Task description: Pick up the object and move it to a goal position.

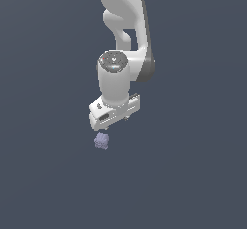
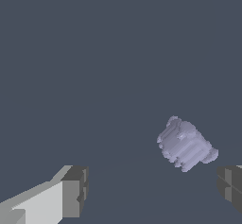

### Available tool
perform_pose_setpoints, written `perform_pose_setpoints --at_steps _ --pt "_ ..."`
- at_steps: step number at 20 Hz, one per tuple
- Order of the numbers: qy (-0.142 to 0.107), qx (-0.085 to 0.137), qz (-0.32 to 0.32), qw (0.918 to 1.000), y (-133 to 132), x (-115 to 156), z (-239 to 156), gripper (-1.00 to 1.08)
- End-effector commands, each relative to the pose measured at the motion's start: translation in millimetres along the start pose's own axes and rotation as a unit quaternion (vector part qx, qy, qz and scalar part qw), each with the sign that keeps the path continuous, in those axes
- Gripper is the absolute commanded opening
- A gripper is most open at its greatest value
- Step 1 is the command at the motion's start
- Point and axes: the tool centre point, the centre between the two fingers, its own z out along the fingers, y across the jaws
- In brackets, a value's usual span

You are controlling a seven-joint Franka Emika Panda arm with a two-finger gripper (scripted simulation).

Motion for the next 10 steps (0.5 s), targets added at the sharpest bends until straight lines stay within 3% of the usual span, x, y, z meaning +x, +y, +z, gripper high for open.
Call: perform_pose_setpoints --at_steps 1,10 --pt "-0.001 0.0 -0.032 0.9995 5.8 -0.7 4.9 1.0" --pt "-0.003 0.004 -0.142 0.9898 26.2 -4.0 22.2 1.0"
